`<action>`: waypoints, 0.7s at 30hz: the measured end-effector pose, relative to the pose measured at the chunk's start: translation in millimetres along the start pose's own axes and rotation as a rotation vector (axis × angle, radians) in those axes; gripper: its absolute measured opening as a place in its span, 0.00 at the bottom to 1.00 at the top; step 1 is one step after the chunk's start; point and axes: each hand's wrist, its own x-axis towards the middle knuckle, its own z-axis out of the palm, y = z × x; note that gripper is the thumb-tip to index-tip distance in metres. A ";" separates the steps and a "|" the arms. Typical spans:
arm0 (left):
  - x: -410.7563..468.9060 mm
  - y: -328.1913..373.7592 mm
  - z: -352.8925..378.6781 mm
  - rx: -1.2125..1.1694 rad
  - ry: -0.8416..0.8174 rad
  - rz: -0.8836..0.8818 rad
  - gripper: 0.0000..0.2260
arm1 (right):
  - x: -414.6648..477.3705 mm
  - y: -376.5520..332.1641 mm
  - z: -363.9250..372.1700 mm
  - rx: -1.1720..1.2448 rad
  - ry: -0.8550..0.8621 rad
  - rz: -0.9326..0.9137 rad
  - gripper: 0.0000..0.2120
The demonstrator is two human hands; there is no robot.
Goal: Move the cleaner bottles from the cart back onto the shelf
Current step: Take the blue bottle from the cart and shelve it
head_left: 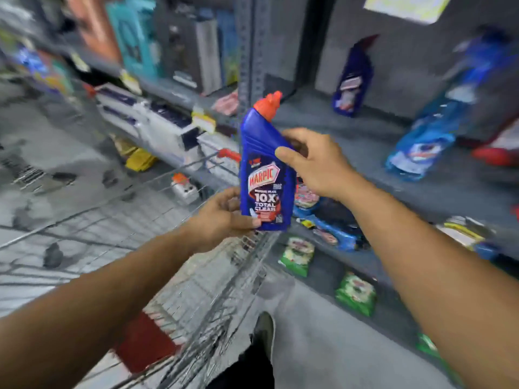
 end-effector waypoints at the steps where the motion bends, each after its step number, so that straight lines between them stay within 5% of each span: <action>1: 2.1 10.6 17.1 0.016 -0.034 0.023 0.22 | -11.1 -3.0 -19.9 0.004 0.044 -0.002 0.20; 10: 54.1 45.2 105.4 0.211 -0.002 0.109 0.25 | -44.7 22.1 -103.1 -0.107 0.251 0.051 0.22; 21: 263.6 54.8 152.0 0.556 0.143 0.196 0.29 | 91.1 123.2 -147.1 -0.351 0.389 0.165 0.22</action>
